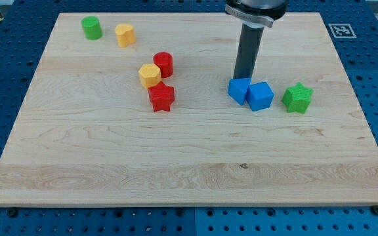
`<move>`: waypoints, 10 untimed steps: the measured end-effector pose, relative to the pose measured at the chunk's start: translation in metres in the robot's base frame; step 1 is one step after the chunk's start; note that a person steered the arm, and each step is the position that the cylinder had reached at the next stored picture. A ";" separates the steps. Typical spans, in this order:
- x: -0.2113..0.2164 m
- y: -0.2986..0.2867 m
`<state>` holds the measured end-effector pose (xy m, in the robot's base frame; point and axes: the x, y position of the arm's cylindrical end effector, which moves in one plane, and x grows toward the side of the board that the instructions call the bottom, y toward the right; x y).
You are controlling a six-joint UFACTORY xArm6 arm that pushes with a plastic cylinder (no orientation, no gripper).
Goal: Point your arm to the green circle
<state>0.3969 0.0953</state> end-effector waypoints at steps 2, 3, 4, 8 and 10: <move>0.015 -0.022; 0.024 -0.037; 0.001 -0.042; -0.125 -0.130; -0.202 -0.236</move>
<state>0.1953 -0.1405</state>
